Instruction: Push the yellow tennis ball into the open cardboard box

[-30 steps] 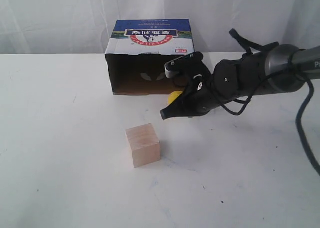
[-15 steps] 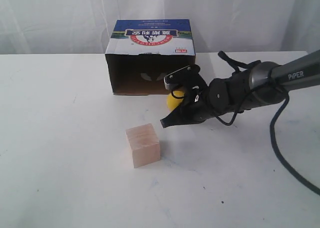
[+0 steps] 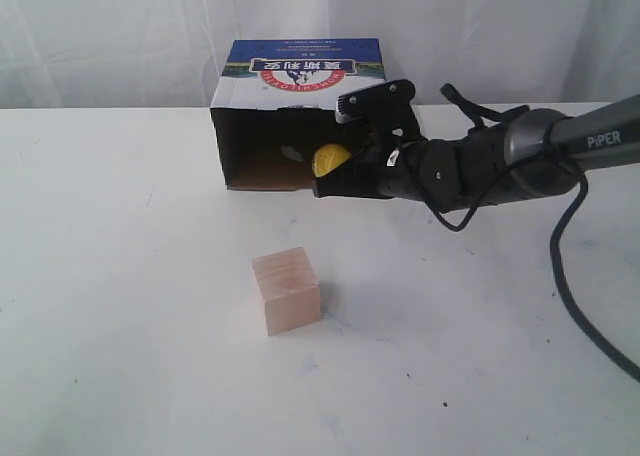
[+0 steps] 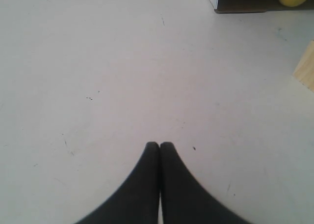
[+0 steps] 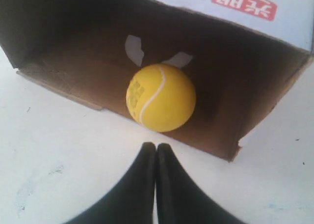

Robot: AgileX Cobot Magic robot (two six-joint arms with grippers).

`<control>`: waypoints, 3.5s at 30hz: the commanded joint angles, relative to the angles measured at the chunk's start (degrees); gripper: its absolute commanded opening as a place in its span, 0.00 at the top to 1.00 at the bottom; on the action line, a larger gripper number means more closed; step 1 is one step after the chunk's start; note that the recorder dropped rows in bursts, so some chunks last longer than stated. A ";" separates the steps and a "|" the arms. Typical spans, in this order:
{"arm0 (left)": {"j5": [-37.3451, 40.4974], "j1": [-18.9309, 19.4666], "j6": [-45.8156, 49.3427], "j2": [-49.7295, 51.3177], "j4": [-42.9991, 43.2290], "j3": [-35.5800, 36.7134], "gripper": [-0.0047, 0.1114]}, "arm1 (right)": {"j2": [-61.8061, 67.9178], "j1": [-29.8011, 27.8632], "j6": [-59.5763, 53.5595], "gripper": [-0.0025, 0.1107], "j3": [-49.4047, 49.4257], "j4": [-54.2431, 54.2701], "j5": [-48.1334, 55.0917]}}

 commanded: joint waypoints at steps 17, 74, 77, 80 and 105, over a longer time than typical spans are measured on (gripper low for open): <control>0.04 0.10 -0.51 -0.27 -0.41 0.24 0.96 | -0.57 -0.33 0.36 0.98 0.58 0.17 1.91; 0.04 0.10 -0.51 -0.27 -0.41 0.24 0.96 | -67.80 -10.90 44.18 0.98 7.88 -52.63 42.53; 0.04 0.10 -0.51 -0.27 -0.41 0.24 0.96 | -72.22 -10.90 42.73 0.98 11.22 -52.49 41.81; 0.04 0.10 -0.51 -0.27 -0.41 0.24 0.96 | -78.74 -10.90 39.46 0.98 16.63 -52.49 32.63; 0.04 0.10 -0.51 -0.27 -0.41 0.24 0.96 | -96.77 -16.83 40.24 0.98 30.15 -51.10 26.31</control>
